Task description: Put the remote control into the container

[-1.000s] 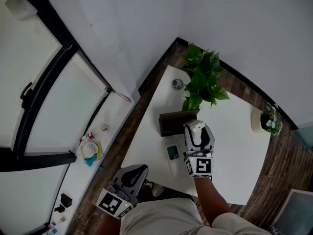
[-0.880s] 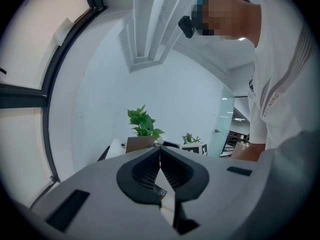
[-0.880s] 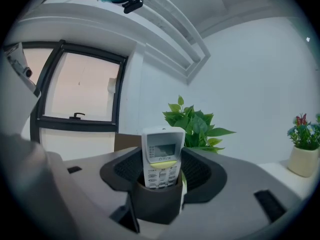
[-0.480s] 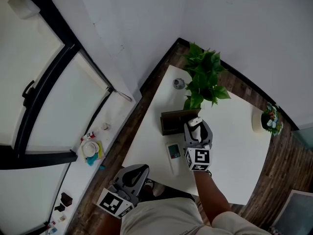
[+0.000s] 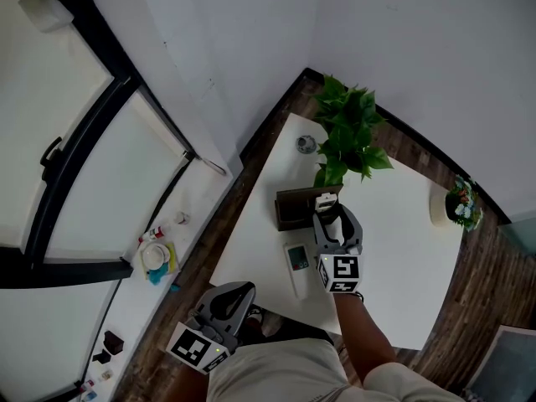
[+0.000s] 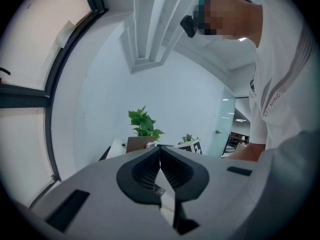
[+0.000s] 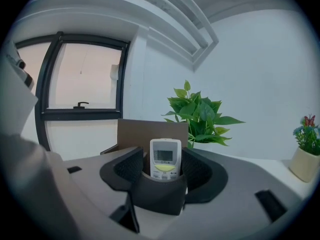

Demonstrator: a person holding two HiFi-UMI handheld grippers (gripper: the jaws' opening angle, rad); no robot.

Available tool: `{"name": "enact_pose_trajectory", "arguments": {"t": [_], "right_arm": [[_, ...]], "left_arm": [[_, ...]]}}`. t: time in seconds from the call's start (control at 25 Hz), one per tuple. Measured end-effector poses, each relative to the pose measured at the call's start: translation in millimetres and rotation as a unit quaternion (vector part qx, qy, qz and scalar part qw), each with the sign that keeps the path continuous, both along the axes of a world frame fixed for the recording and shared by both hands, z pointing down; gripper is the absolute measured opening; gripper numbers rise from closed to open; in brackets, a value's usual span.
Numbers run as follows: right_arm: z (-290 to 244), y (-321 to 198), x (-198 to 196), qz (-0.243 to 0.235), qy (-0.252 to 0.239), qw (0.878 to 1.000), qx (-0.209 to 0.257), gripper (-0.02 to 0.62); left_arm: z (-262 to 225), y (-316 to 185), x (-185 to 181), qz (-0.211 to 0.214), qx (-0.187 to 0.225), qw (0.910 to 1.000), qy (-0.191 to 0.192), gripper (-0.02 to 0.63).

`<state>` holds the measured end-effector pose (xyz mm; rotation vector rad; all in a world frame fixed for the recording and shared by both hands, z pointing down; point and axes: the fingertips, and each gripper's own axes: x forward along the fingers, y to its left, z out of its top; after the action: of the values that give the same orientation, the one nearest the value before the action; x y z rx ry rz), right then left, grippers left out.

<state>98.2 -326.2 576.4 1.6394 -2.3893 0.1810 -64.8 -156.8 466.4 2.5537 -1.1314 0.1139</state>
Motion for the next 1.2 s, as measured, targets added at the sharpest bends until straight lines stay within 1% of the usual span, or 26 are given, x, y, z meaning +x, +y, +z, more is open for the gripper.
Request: {"name": "enact_pose_trajectory", "arguments": {"t": [0.16,0.32,0.52,0.64,0.76,1.0,1.2], "right_arm": [[-22.5,8.7,2.4,-0.006,-0.010,1.000,0.018,0.247],[-50.7,26.4,1.4,-0.038,-0.032,0.999,0.021,0.237],[-82.9,57.3,6.4,-0.074,-0.027,0.996,0.036,0.139],[-94.5,73.8,15.6,-0.075,-0.025,0.996,0.041,0.082],[-110.6,93.2,21.8,-0.077,-0.024,0.996,0.047,0.057],[-128.5,130.9,28.5,-0.084,-0.023,0.995,0.056,0.035],[-134.8,153.9,30.9,-0.083,-0.022,0.995,0.059,0.026]], "left_arm": [[-4.8,0.1,1.9,0.001,0.008,1.0000,0.006,0.009],[-12.8,-1.6,5.7,-0.002,0.017,0.9998,0.010,0.009],[-32.3,-2.3,17.0,0.008,0.046,0.9987,0.020,0.009],[-43.8,-1.2,23.2,0.015,0.062,0.9977,0.022,0.009],[-54.8,0.5,27.4,0.018,0.076,0.9967,0.022,0.009],[-78.8,3.5,31.3,0.023,0.105,0.9941,0.012,0.009],[-84.1,9.4,38.4,0.032,0.112,0.9932,0.008,0.009]]}}
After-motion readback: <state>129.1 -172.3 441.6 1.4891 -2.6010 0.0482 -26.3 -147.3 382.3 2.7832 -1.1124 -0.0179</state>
